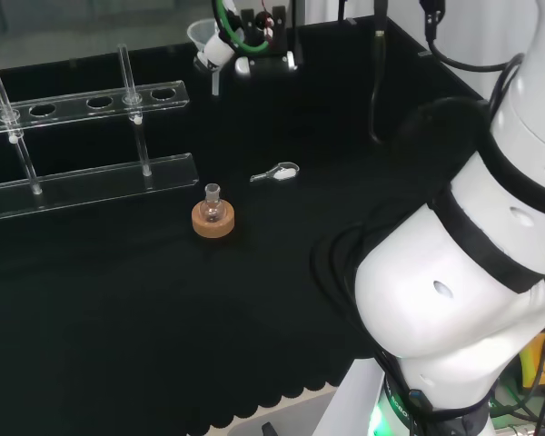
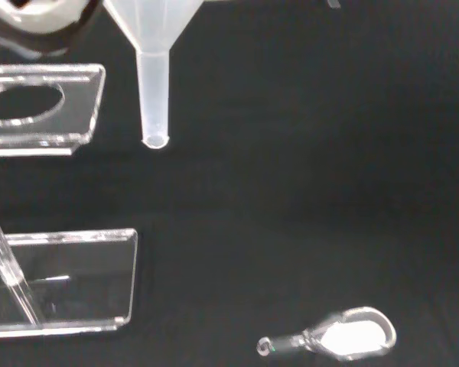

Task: Place the funnel on the round-bottom flask.

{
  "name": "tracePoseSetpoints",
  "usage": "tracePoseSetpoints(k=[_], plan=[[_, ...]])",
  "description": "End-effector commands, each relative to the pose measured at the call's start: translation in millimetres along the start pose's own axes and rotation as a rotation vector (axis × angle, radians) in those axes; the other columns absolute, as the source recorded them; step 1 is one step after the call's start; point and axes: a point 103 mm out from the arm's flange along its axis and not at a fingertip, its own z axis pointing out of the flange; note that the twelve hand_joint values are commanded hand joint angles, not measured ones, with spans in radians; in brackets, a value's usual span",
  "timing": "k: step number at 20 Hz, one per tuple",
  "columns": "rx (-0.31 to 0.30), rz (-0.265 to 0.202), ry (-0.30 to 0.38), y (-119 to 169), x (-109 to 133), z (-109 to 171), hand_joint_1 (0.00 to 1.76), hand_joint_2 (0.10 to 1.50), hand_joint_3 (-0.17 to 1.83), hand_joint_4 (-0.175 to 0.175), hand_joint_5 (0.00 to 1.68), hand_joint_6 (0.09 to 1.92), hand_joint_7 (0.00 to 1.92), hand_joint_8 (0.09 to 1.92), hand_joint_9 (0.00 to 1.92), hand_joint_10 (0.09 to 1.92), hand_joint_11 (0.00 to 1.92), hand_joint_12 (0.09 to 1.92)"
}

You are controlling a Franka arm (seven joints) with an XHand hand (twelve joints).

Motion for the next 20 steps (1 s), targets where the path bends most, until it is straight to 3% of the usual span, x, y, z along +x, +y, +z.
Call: tracePoseSetpoints(k=[1,20], plan=[[-0.003,0.01,-0.011,-18.8,-8.5,6.4,0.76,0.6,0.42,-0.013,0.74,0.09,1.02,0.35,0.95,0.27,0.0,1.39],[0.039,-0.022,-0.005,-64.1,10.6,51.0,0.76,0.59,0.45,-0.006,0.76,0.1,1.05,0.35,0.96,0.26,0.0,1.4]])
